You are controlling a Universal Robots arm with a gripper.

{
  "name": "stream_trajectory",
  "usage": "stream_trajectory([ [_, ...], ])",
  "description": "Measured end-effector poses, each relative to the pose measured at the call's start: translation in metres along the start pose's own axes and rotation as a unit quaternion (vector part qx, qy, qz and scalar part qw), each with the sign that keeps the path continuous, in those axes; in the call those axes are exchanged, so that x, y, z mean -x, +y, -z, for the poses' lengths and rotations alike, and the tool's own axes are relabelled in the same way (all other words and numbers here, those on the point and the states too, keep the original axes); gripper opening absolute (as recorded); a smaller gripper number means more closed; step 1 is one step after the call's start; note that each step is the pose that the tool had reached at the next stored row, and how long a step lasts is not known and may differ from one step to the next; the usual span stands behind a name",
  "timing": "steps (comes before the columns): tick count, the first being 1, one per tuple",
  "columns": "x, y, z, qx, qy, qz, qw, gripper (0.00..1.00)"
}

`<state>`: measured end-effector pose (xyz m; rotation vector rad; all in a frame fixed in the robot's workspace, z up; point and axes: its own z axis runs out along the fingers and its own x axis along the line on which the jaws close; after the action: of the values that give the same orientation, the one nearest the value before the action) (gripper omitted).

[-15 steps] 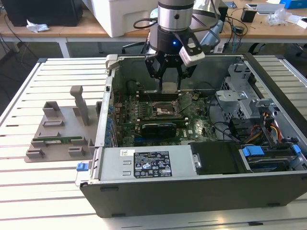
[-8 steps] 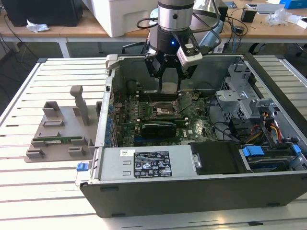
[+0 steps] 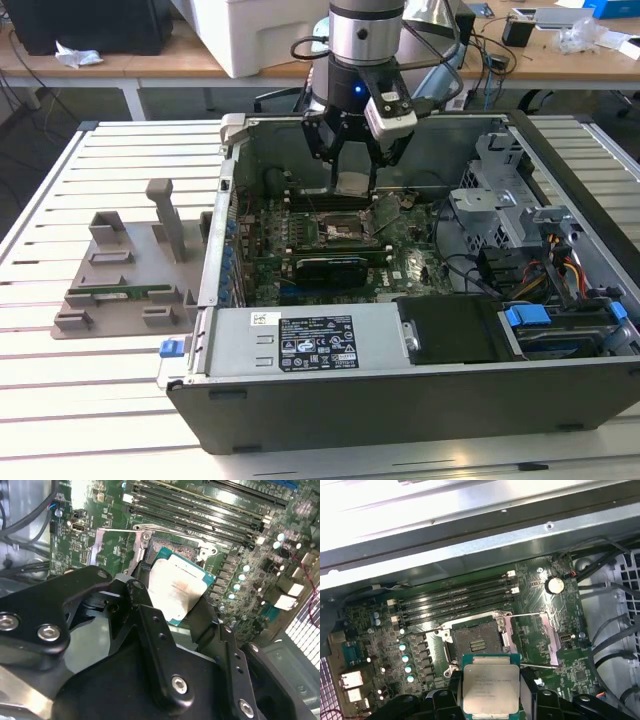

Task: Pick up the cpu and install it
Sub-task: 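Place the cpu into insertion slot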

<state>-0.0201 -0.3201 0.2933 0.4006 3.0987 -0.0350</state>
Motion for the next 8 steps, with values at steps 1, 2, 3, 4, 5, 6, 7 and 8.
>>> stream_trajectory([
  [1, 0.0, 0.0, 0.0, -0.0003, 0.0003, -0.015, 0.9999, 0.55],
  [2, 0.0, 0.0, -0.0001, -0.0007, 0.0007, -0.036, 0.9993, 0.55],
  [3, 0.0, 0.0, -0.0001, -0.0008, 0.0009, -0.042, 0.9991, 0.55],
  [4, 0.0, 0.0, -0.0001, -0.001, 0.001, -0.048, 0.9988, 0.55],
  [5, 0.0, 0.0, -0.0001, -0.0012, 0.0011, -0.057, 0.9984, 0.55],
  [6, 0.0001, 0.0, -0.0001, -0.0013, 0.0012, -0.062, 0.9981, 0.55],
  [7, 0.0, 0.0, -0.0001, -0.0015, 0.0013, -0.068, 0.9977, 0.55],
  [8, 0.0, 0.0, -0.0001, -0.0017, 0.0015, -0.077, 0.997, 0.55],
])
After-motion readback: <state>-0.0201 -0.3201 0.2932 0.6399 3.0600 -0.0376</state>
